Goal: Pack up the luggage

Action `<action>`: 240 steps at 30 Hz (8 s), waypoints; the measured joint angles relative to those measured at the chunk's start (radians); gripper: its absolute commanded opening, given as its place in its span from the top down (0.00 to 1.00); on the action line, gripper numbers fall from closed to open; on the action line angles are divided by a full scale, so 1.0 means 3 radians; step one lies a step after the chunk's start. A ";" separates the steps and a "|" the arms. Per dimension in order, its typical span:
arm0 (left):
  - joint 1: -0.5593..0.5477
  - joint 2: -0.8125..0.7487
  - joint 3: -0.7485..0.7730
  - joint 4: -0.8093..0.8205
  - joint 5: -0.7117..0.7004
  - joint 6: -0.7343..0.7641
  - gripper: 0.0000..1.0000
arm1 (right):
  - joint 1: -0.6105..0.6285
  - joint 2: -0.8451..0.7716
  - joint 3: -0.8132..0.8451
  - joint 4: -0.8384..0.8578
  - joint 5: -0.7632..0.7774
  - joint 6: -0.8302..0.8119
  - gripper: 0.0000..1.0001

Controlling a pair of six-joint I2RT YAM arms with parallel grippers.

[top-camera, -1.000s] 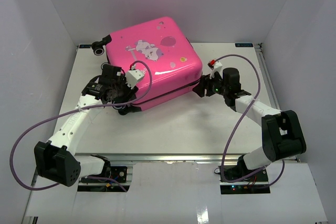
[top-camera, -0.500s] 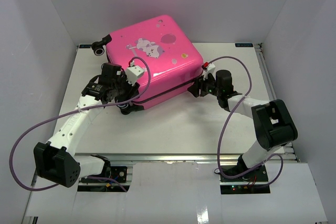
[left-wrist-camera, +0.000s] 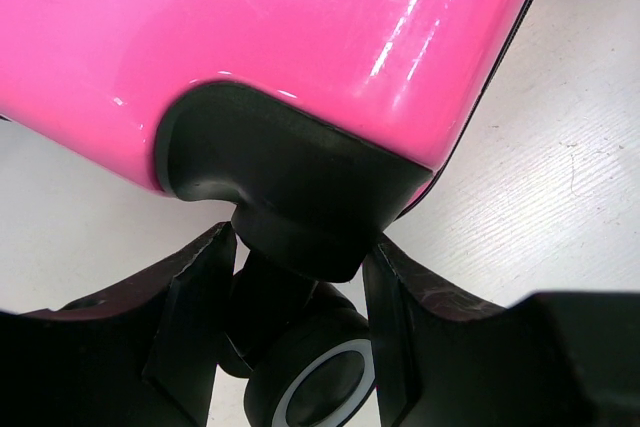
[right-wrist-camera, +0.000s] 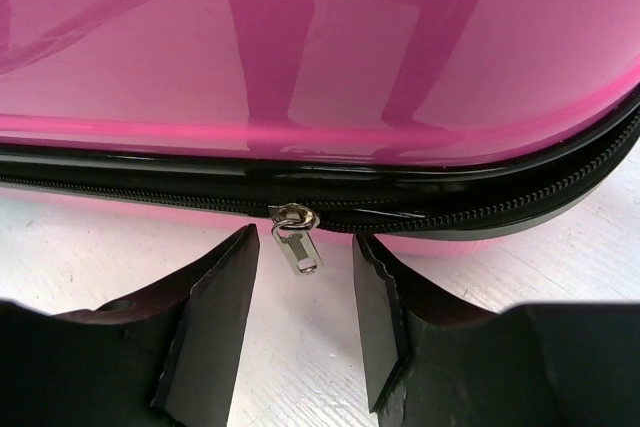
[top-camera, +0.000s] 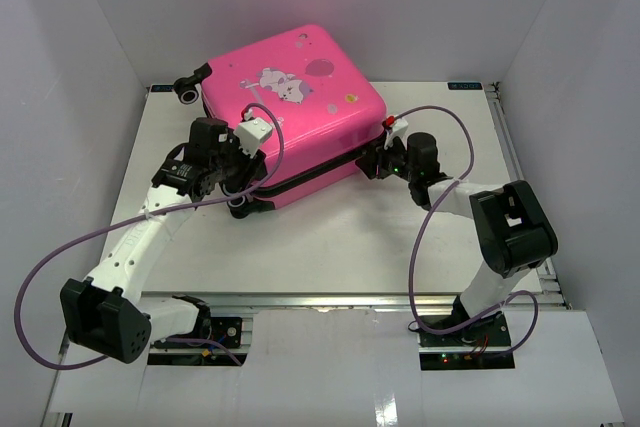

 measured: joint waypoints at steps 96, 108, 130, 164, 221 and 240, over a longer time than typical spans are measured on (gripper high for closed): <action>0.0814 0.0137 0.0780 0.0571 -0.0863 -0.2218 0.94 | -0.0191 0.1885 0.1155 0.2183 -0.0571 0.0767 0.92; 0.0780 0.0215 0.0943 0.0387 -0.0414 -0.1918 0.90 | 0.1289 0.1521 0.0461 0.2366 -0.0758 0.0753 0.92; 0.0254 0.1003 0.1011 0.0611 -0.0579 -0.1882 0.85 | 0.1275 0.1291 0.0868 0.1265 -0.0971 0.0445 0.92; -0.0712 0.1801 0.1815 0.0499 -0.1254 -0.1571 0.80 | 0.0965 0.1257 0.1730 -0.0038 -0.0286 0.0114 0.92; -0.0916 0.1195 0.0336 0.0806 -0.1583 -0.1910 0.51 | 0.0613 0.2555 0.3352 0.0322 -0.0466 0.0898 0.92; -0.1068 0.2028 0.0677 0.1101 -0.2837 -0.1775 0.49 | 0.0610 0.2547 0.3179 0.0565 -0.0460 0.0792 0.92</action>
